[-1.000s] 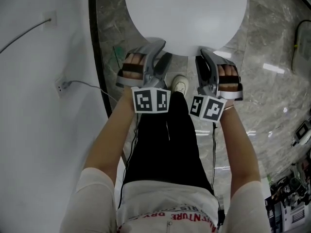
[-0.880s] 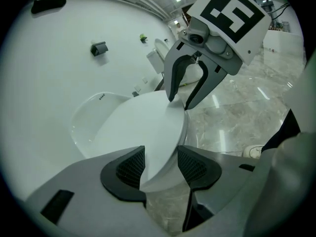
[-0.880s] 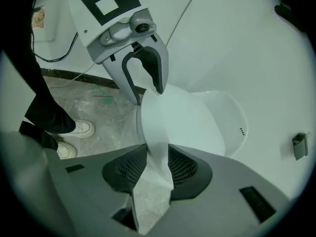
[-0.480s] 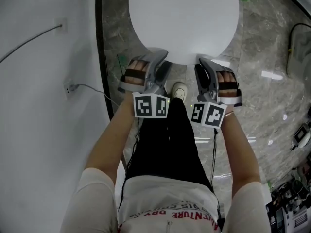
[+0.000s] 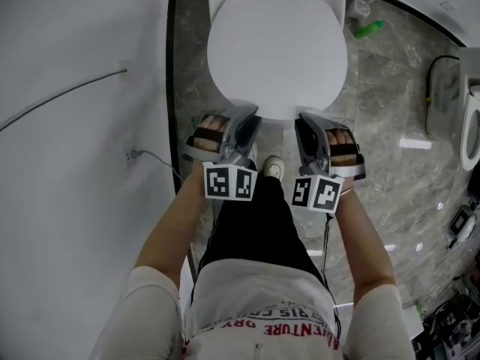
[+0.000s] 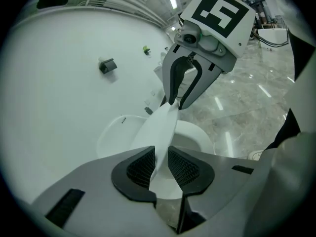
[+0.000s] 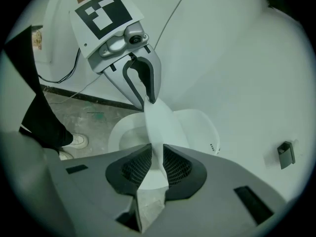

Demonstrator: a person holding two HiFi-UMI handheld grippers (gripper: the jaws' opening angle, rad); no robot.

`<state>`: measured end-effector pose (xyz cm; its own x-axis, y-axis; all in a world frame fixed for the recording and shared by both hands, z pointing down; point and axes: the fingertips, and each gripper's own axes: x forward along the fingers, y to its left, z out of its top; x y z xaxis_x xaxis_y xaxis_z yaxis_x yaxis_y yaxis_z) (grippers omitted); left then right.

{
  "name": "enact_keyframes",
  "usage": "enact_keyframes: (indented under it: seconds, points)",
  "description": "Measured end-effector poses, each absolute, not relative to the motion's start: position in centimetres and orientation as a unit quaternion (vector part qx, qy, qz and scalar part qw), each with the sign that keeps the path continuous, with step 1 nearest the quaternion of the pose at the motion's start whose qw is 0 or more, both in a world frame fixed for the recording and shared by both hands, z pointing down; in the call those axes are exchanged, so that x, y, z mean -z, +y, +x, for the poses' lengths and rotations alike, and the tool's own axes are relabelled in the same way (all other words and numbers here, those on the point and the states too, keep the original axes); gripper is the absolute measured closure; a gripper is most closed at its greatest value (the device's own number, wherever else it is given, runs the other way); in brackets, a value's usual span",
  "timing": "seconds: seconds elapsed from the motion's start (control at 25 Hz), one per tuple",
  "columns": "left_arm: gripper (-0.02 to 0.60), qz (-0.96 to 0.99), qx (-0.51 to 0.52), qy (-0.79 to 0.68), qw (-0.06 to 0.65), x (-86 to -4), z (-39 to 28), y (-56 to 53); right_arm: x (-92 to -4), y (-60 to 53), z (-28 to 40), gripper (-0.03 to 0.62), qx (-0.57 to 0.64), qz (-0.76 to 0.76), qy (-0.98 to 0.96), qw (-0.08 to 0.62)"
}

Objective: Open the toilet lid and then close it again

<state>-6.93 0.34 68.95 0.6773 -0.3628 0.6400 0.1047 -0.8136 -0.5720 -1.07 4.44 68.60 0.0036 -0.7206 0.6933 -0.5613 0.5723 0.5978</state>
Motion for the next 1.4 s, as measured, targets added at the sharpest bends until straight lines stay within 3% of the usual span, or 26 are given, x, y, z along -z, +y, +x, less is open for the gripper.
enact_keyframes:
  seconds: [0.6,1.4]
  points:
    - [0.512,-0.886,0.363,0.096,0.272,-56.2,-2.3,-8.3,-55.8,-4.0,3.2,0.556,0.06,0.467,-0.71,0.523]
    - [0.518,-0.918,0.306,0.031,0.251,-47.3,5.8,-22.8,-46.7,-18.8,11.5,0.556,0.004,0.528,-0.653,0.543]
